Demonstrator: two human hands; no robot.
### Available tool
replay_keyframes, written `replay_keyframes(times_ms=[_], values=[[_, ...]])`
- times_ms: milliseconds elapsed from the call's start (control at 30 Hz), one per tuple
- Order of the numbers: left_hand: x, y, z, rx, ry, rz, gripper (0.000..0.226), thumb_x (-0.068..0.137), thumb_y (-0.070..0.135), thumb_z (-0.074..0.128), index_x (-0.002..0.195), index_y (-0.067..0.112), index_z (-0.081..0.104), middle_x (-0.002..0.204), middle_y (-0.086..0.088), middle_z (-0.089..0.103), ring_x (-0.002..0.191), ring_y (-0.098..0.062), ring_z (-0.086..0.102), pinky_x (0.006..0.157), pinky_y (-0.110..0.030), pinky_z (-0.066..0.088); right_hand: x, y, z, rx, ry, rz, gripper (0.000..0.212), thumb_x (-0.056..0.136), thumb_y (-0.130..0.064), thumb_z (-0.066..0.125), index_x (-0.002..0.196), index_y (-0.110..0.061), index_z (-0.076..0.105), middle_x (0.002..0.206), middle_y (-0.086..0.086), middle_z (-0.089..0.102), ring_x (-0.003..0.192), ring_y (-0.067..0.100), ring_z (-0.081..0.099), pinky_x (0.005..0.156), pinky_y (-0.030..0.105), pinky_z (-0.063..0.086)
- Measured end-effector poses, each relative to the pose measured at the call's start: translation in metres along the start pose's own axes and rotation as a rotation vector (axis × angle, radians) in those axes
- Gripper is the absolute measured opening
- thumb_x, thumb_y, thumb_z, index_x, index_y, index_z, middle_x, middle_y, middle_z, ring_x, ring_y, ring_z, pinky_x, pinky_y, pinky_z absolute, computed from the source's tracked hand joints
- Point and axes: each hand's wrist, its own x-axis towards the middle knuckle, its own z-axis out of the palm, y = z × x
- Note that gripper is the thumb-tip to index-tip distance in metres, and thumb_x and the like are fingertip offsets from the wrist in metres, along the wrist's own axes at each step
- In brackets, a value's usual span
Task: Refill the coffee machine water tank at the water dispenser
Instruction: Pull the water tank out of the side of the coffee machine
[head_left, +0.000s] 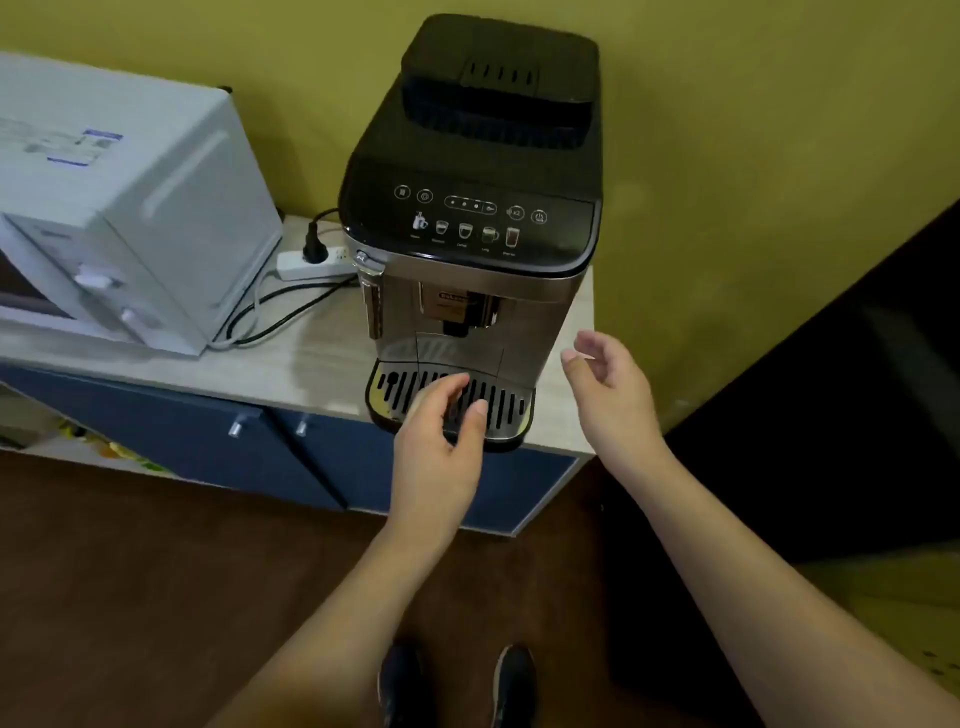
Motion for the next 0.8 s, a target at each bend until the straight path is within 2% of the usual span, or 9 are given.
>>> replay_keyframes(times_ms=[67, 133, 233, 333, 500, 567, 667, 733, 800], values=[[0.011, -0.003, 0.015, 0.083, -0.003, -0.028, 0.041, 0.097, 0.028, 0.057, 0.137, 0.021, 0.051, 0.135, 0.006, 0.054, 0.121, -0.005, 0.051, 0.090, -0.004, 0.039, 0.021, -0.002, 0.002, -0.099, -0.030, -0.007, 0.049, 0.101, -0.039, 0.050, 0.145, -0.020, 0.043, 0.145, -0.003, 0.052, 0.129, 0.015, 0.050, 0.103, 0.030, 0.042], [0.022, -0.007, 0.035, 0.119, -0.017, -0.055, 0.046, 0.097, 0.029, 0.057, 0.141, 0.019, 0.046, 0.140, 0.004, 0.051, 0.123, -0.015, 0.052, 0.100, -0.018, 0.043, 0.041, -0.005, 0.003, -0.161, -0.053, -0.030, 0.051, 0.101, -0.041, 0.048, 0.146, -0.018, 0.042, 0.144, 0.000, 0.053, 0.129, 0.018, 0.051, 0.098, 0.029, 0.042], [0.041, -0.015, 0.066, 0.150, 0.015, -0.088, 0.053, 0.096, 0.029, 0.059, 0.143, 0.013, 0.041, 0.146, -0.002, 0.045, 0.131, -0.019, 0.046, 0.102, -0.022, 0.035, 0.065, -0.005, 0.005, -0.234, -0.097, -0.100, 0.042, 0.103, -0.038, 0.045, 0.138, -0.015, 0.050, 0.129, 0.001, 0.062, 0.113, 0.015, 0.057, 0.081, 0.025, 0.043], [0.060, -0.022, 0.093, 0.154, 0.034, -0.094, 0.052, 0.093, 0.026, 0.064, 0.139, 0.015, 0.042, 0.141, -0.005, 0.042, 0.127, -0.021, 0.048, 0.100, -0.028, 0.043, 0.077, -0.002, 0.006, -0.319, -0.111, -0.145, 0.033, 0.105, -0.034, 0.042, 0.128, -0.015, 0.056, 0.109, -0.002, 0.063, 0.098, 0.016, 0.059, 0.064, 0.023, 0.042], [0.072, -0.028, 0.120, 0.209, 0.109, -0.114, 0.071, 0.092, 0.030, 0.063, 0.149, 0.013, 0.024, 0.151, -0.008, 0.024, 0.126, -0.028, 0.046, 0.099, -0.031, 0.041, 0.083, 0.003, 0.008, -0.444, -0.139, -0.217, 0.030, 0.105, -0.030, 0.037, 0.118, -0.013, 0.057, 0.100, 0.001, 0.063, 0.088, 0.020, 0.060, 0.074, 0.037, 0.050], [0.070, -0.028, 0.124, 0.151, 0.137, -0.146, 0.060, 0.097, 0.041, 0.051, 0.147, 0.020, 0.026, 0.146, -0.004, 0.034, 0.126, -0.024, 0.047, 0.089, -0.027, 0.044, 0.086, 0.004, 0.008, -0.495, -0.135, -0.241, 0.030, 0.105, -0.032, 0.036, 0.116, -0.013, 0.057, 0.098, 0.002, 0.064, 0.089, 0.022, 0.062, 0.077, 0.041, 0.053], [0.069, -0.025, 0.124, 0.200, 0.226, -0.098, 0.053, 0.097, 0.065, 0.031, 0.140, 0.035, 0.034, 0.132, 0.004, 0.053, 0.113, -0.013, 0.054, 0.069, -0.017, 0.036, 0.087, 0.006, 0.010, -0.537, -0.114, -0.261, 0.031, 0.105, -0.035, 0.036, 0.111, -0.014, 0.058, 0.096, 0.004, 0.066, 0.089, 0.025, 0.064, 0.080, 0.048, 0.055], [0.070, -0.023, 0.124, 0.167, 0.262, -0.105, 0.052, 0.096, 0.066, 0.030, 0.138, 0.035, 0.034, 0.133, 0.001, 0.053, 0.112, -0.014, 0.055, 0.074, -0.022, 0.040, 0.085, 0.006, 0.012, -0.542, -0.087, -0.263, 0.030, 0.104, -0.035, 0.036, 0.109, -0.014, 0.057, 0.093, 0.003, 0.065, 0.088, 0.026, 0.064, 0.079, 0.048, 0.055], [0.071, -0.022, 0.130, 0.144, 0.236, -0.111, 0.055, 0.096, 0.063, 0.032, 0.139, 0.030, 0.033, 0.138, -0.004, 0.049, 0.121, -0.021, 0.053, 0.093, -0.037, 0.046, 0.083, 0.004, 0.015, -0.571, -0.068, -0.260, 0.030, 0.105, -0.034, 0.035, 0.109, -0.013, 0.056, 0.087, 0.001, 0.061, 0.087, 0.027, 0.064, 0.077, 0.045, 0.053]])
